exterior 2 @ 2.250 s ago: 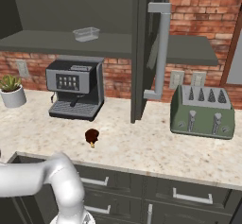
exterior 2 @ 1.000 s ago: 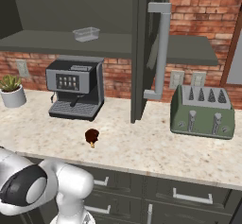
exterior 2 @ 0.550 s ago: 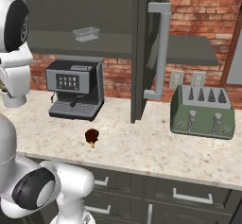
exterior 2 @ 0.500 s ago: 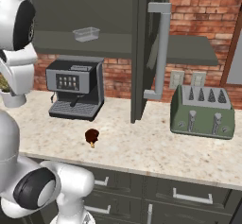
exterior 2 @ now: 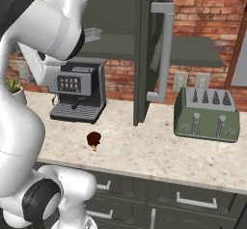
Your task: Retrieve the tupperware from the cabinet, then place the raw meat into the tupperware to avoid contamination.
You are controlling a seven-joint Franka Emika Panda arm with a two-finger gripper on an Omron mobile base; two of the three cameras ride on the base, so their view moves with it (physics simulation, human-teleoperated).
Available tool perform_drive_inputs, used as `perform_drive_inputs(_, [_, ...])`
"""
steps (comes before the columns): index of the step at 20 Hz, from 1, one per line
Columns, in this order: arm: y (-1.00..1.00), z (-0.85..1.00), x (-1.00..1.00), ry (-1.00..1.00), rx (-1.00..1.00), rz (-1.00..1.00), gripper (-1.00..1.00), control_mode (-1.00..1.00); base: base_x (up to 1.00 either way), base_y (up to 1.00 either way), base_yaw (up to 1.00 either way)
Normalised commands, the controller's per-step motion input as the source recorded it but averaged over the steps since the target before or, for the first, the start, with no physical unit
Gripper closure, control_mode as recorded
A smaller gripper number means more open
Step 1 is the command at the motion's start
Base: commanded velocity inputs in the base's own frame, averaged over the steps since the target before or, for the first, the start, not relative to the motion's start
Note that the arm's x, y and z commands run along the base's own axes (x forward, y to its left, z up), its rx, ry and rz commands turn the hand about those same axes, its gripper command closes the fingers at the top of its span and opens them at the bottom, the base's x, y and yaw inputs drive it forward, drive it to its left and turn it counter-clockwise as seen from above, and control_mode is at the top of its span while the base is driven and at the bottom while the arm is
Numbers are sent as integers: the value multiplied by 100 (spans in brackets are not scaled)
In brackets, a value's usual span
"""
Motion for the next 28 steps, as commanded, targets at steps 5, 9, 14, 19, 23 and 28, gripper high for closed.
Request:
perform_drive_inputs(5, [41,0,57,-3,26,-1,-100,-100,0,0,0])
perform_drive_inputs(9, [49,18,52,5,15,2,-100,-100,0,0,0])
perform_drive_inputs(14, [37,21,38,4,12,4,-100,-100,0,0,0])
perform_drive_inputs(19, [59,2,23,3,5,3,-100,-100,0,0,0])
perform_drive_inputs(23, [70,0,28,2,0,4,-100,-100,0,0,0])
perform_drive_inputs(28, [72,0,30,7,0,3,-100,-100,0,0,0])
